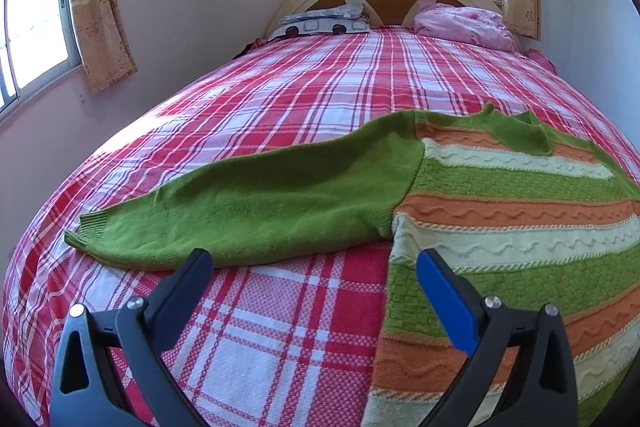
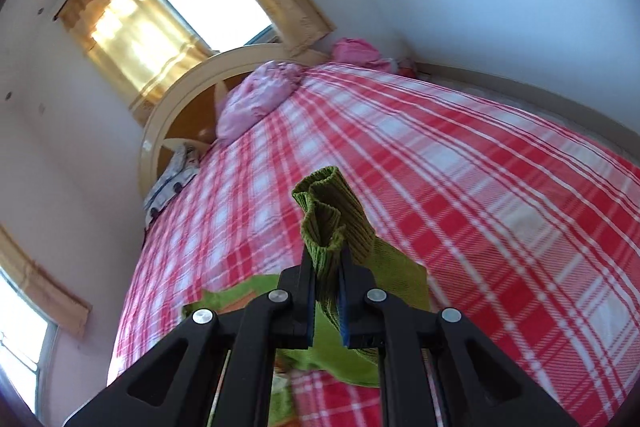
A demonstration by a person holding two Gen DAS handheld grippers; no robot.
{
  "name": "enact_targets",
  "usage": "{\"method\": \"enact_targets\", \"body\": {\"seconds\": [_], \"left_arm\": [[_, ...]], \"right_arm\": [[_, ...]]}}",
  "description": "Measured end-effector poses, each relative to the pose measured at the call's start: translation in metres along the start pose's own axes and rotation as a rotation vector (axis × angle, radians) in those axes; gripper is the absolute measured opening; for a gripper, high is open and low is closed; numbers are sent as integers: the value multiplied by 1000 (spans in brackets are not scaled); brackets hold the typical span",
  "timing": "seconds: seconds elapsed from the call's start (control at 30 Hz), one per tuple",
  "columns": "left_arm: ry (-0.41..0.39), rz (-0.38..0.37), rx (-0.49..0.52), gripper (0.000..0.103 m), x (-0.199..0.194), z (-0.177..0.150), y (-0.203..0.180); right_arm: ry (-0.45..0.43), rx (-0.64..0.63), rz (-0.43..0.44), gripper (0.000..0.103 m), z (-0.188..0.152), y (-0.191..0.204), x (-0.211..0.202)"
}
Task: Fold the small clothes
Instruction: 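Lift the cuff with the right tool, fold the sleeve across the body, release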
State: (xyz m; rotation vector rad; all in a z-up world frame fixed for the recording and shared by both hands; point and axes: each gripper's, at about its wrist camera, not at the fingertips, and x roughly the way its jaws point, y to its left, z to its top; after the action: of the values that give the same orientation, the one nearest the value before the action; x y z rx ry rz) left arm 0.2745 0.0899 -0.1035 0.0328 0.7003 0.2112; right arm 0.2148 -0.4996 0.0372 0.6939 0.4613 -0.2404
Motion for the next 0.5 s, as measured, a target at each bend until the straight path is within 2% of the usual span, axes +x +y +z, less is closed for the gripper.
{"method": "enact_targets", "body": {"seconds": [0.5], "left_arm": [[-31,13,-33,103,2,-10,26]], "right_arm": [[45,-251,170,8,-5,172,30]]}}
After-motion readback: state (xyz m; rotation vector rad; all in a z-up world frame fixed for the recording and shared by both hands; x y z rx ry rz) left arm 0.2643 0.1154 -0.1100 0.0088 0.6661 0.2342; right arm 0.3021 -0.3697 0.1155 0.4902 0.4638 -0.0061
